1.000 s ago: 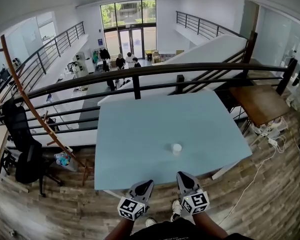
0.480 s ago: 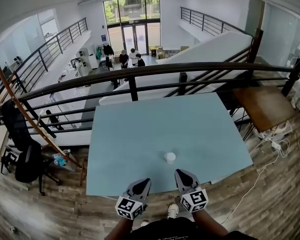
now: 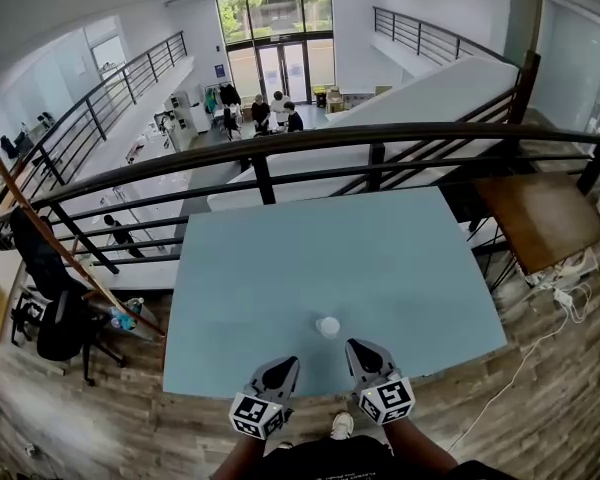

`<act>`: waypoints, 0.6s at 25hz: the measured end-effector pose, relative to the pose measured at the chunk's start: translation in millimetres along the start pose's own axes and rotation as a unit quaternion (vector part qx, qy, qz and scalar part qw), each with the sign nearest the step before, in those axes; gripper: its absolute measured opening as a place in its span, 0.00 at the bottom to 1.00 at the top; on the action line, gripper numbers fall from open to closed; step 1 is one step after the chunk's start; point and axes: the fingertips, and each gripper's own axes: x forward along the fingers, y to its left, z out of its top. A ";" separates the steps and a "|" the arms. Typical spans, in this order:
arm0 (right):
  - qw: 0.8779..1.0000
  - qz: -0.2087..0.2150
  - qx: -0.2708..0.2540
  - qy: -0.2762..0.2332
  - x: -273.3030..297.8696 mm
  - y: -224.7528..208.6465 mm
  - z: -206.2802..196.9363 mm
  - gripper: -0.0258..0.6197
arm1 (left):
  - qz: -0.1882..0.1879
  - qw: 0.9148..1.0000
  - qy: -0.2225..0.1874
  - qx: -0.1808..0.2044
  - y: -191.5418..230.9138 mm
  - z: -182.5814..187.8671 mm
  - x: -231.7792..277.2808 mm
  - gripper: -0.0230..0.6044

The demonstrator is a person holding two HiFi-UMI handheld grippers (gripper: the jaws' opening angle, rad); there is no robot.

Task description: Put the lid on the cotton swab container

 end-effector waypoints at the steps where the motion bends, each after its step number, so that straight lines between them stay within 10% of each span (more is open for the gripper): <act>1: 1.000 0.005 0.001 0.001 -0.1 -3.5 0.7 0.07 | 0.003 1.000 0.000 0.000 -1.8 0.6 3.6 0.05; 15: 1.000 0.015 0.008 0.021 27.8 -29.8 -10.4 0.07 | 0.019 1.000 0.009 -0.005 20.7 3.8 31.6 0.05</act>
